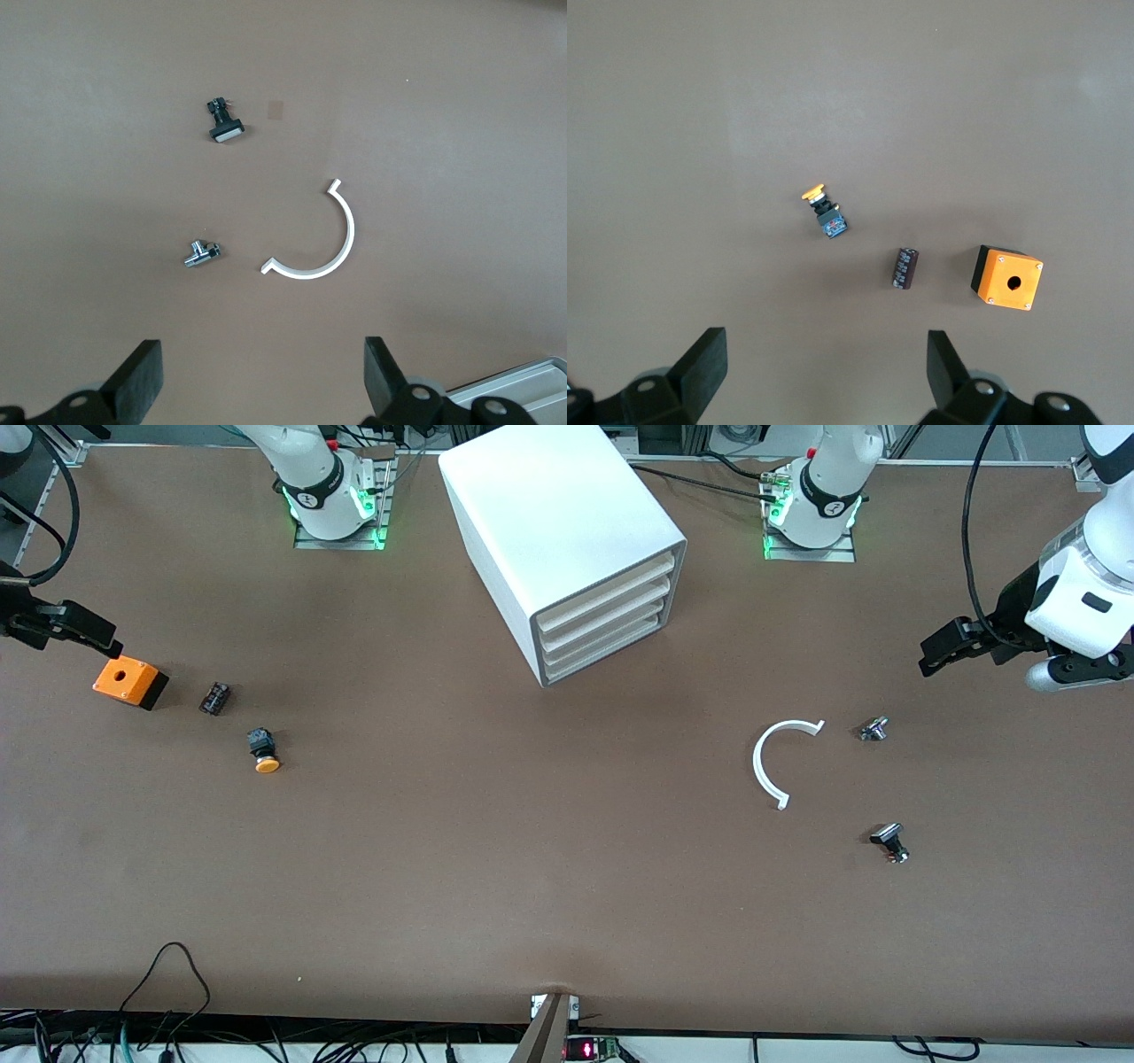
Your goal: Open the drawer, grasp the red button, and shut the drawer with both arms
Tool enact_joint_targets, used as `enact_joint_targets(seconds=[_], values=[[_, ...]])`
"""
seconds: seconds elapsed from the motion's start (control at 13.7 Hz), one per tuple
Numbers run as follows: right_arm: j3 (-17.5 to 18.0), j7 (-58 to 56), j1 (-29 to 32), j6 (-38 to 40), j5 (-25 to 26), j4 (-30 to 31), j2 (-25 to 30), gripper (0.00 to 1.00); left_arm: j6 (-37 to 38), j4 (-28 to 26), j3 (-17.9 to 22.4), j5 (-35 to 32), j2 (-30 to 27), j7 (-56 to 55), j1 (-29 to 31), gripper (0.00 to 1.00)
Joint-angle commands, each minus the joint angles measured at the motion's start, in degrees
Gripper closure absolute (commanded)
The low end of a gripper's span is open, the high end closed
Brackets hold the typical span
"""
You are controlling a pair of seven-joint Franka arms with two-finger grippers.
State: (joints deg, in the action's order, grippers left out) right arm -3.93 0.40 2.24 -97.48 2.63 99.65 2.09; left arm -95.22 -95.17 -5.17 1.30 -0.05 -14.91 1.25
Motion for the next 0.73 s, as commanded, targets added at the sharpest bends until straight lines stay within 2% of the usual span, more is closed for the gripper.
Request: enact_joint_targets(seconds=[0.0, 0.36, 0.66], values=[[0.42, -0.14, 0.39, 0.01, 0.36, -1.04, -0.24, 0.0, 0.92, 0.43, -0.19, 0.37, -0.13, 1.11, 0.16, 0.0], [0.24, 0.91, 0.83, 0.09, -0.43, -2.01, -1.47, 0.0, 0.83, 0.52, -0.19, 1.06, -0.04, 1.02, -0.28, 0.0], [0.33, 0.74, 0.66, 0.1, -0.26, -2.09, -1.99, 0.0, 1.44, 3.24, -0.19, 1.07, 1.37, 1.02, -1.16, 0.0]])
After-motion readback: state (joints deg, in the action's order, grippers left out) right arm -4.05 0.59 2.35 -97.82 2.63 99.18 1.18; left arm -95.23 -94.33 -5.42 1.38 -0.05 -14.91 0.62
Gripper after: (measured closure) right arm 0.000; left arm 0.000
